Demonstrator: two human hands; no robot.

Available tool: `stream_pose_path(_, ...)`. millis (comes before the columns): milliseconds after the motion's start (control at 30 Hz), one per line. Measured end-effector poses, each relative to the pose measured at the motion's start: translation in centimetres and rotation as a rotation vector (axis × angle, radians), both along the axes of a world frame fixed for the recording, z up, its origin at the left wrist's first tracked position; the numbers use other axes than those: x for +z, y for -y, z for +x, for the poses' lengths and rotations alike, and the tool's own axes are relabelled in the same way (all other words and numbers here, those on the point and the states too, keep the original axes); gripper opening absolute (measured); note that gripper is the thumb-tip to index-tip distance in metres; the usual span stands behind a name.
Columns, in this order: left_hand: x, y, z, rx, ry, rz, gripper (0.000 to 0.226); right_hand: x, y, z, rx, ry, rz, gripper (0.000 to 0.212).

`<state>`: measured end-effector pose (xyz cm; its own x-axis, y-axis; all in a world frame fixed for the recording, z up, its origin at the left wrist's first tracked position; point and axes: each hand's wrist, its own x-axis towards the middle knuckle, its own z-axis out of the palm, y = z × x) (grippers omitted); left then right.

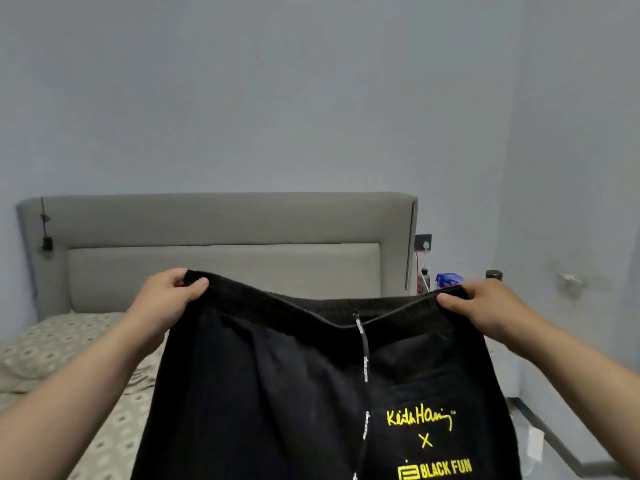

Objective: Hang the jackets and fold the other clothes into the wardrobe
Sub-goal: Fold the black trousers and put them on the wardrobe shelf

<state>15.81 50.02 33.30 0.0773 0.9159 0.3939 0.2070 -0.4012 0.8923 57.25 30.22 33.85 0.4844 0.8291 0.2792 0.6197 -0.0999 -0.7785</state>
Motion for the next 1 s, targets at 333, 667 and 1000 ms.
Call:
stream_pose_path(333,-7.8,-1.6,7.2,-0.007,0.187,-0.757,0.018,-8.8,-4.6,1.4,-0.110,-0.976,-0.234,0.021)
stream_pose_path(667,-3.1,8.2,14.3,-0.350,0.486,-0.715,0.011,-6.0,-2.8,-4.5,0.036,-1.344,0.111,0.017)
stream_pose_path(1000,-1.1,10.0,9.7,-0.153,-0.100,-0.187,0.036,-5.0,2.0,-2.5,-0.083,-0.128,0.153,0.022)
